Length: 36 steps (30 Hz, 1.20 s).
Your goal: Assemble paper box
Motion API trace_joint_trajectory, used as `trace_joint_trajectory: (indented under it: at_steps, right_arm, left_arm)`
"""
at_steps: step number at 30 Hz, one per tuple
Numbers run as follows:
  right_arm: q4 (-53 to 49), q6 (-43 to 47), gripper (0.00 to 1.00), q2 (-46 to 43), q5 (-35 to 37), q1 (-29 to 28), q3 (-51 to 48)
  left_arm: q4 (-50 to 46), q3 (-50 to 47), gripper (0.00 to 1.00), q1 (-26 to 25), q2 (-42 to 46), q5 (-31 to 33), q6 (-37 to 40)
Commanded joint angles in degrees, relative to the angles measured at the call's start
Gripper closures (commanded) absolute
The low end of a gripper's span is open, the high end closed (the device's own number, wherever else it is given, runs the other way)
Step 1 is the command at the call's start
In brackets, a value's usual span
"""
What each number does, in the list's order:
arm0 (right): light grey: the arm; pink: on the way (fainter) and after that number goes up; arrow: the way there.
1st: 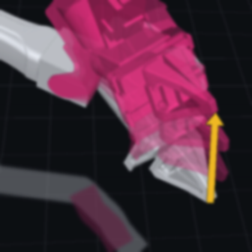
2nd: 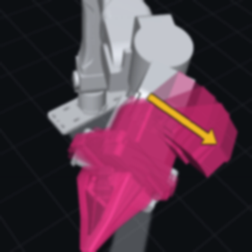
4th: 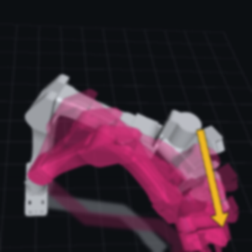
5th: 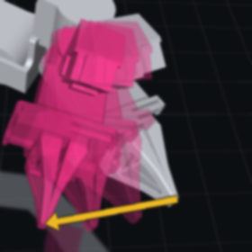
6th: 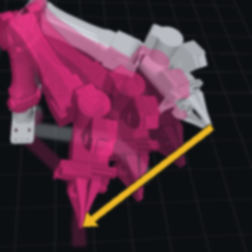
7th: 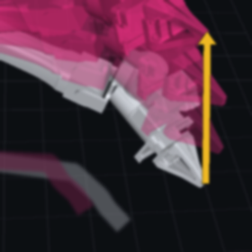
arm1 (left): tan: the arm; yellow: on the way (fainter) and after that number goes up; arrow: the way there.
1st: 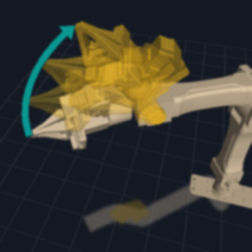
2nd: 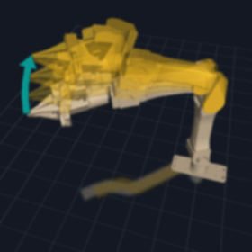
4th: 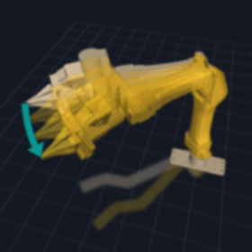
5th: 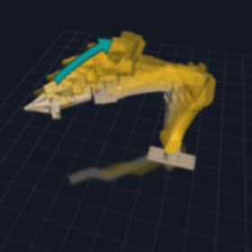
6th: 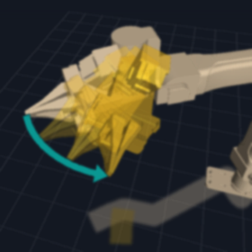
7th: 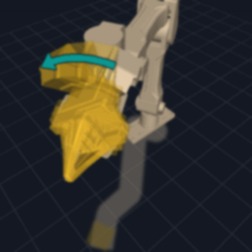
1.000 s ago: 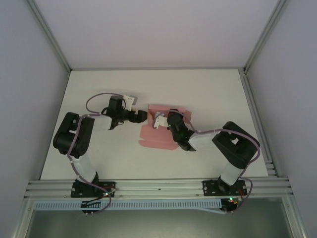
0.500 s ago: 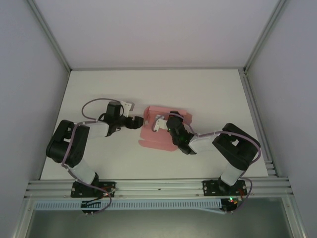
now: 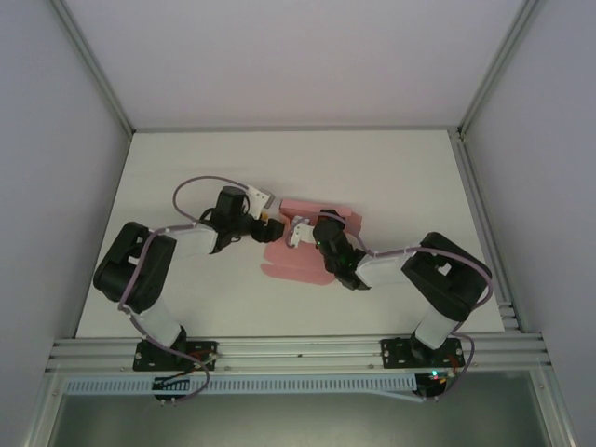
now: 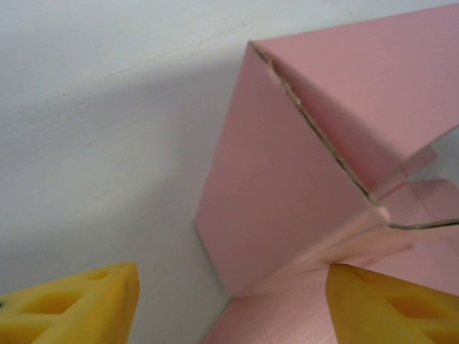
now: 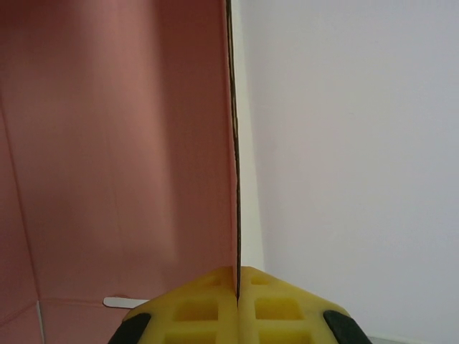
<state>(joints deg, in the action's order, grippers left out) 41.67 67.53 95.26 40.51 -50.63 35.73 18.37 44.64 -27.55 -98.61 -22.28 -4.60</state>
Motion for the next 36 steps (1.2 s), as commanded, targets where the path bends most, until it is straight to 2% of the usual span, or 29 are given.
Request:
trace_joint_trajectory:
  at_steps: [1, 8, 9, 10, 15, 17, 20, 24, 28, 29, 33, 36]
  right_arm:
    - [-4.20, -2.61, 1.00, -1.85, -0.75, -0.48, 0.04]
    - [-9.69, -5.99, 1.00, -2.84, -2.89, -0.92, 0.88]
    - [-10.06, -6.26, 1.00, -2.67, -2.96, -1.01, 0.89]
    - [-10.26, -6.51, 1.00, -2.54, -3.04, -1.13, 0.94]
    - [-11.94, -7.75, 1.00, -2.01, -3.48, -1.49, 1.55]
    - [-12.04, -8.10, 1.00, -1.71, -3.52, -1.60, 1.80]
    - [-12.05, -8.43, 1.00, -1.58, -2.93, -1.58, 1.98]
    - [-12.49, -9.15, 1.00, -1.99, -2.56, -1.56, 1.71]
    - [-13.14, -10.17, 1.00, -2.58, -1.95, -1.91, 1.39]
    - [-13.59, -10.51, 1.00, -2.77, -1.75, -1.93, 1.43]
    - [-14.51, -11.17, 1.00, -3.62, -1.08, -2.03, 0.69]
    - [-15.37, -12.36, 1.00, -4.05, -0.26, -2.02, 0.51]
  left_arm:
    - [4.71, 0.53, 0.34, -0.22, -1.76, -0.28, 0.06]
    - [15.58, -1.96, 0.37, -1.01, -2.22, 0.25, -0.59]
    - [16.81, -2.09, 0.42, -1.10, -2.38, 0.72, -0.93]
    - [17.90, -2.35, 0.46, -1.19, -2.47, 1.65, -1.29]
    - [18.72, -1.79, 0.47, -2.28, -3.59, 7.37, -0.53]
    - [18.72, -1.58, 0.53, -3.24, -3.94, 10.03, 0.31]
    - [17.85, -1.36, 0.56, -4.42, -4.35, 13.68, 1.06]
    - [18.69, -2.63, 0.59, -6.14, -5.00, 23.55, 0.38]
    - [20.27, -3.88, 0.83, -7.21, -6.91, 33.55, -1.36]
    - [20.42, -3.97, 0.80, -7.38, -7.36, 35.94, -1.96]
    - [23.76, -5.81, 0.87, -8.79, -7.84, 45.53, -1.95]
    - [23.72, -5.97, 0.89, -9.48, -8.37, 51.29, -2.41]
